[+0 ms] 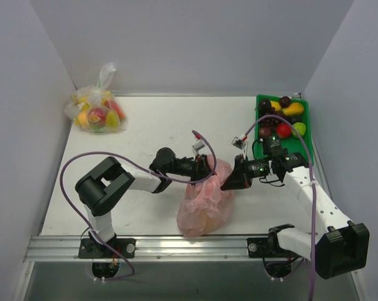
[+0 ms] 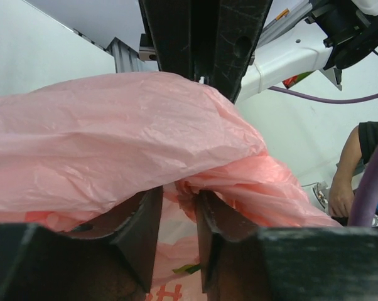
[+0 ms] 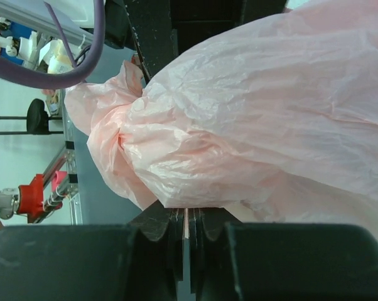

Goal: Place the fake fruits into the plastic bag and tie a complex knot

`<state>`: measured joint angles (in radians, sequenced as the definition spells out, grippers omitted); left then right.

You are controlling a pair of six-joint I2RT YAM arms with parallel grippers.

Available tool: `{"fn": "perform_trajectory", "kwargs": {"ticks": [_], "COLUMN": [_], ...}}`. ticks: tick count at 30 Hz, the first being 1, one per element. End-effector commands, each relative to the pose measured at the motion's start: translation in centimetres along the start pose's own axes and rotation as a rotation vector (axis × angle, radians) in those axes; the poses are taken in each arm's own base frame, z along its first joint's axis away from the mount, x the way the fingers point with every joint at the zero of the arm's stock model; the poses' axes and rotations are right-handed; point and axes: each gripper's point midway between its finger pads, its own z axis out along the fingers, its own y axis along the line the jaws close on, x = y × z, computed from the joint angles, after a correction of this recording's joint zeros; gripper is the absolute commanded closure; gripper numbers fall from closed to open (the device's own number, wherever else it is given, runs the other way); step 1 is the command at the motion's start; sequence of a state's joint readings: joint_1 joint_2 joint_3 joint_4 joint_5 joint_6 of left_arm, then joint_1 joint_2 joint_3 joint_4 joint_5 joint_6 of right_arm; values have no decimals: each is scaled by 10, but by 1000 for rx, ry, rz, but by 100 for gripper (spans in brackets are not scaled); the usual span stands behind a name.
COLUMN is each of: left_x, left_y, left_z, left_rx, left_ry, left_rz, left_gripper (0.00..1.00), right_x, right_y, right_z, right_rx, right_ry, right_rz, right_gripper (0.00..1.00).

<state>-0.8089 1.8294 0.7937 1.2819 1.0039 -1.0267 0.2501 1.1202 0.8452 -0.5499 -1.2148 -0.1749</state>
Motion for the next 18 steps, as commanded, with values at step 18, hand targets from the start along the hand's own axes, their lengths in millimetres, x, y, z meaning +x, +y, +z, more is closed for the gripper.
{"fn": "perform_trajectory", "kwargs": {"ticks": [18], "left_x": [-27], "left_y": [-16], "left_z": [-103], "left_rx": [-221], "left_ry": [-60], "left_rz": [224], "left_gripper": [38], "right_x": [-25], "right_y": [-1], "right_z": [-9], "right_rx": [10], "right_ry": [-60], "right_rz": [-119], "right_gripper": [100]}}
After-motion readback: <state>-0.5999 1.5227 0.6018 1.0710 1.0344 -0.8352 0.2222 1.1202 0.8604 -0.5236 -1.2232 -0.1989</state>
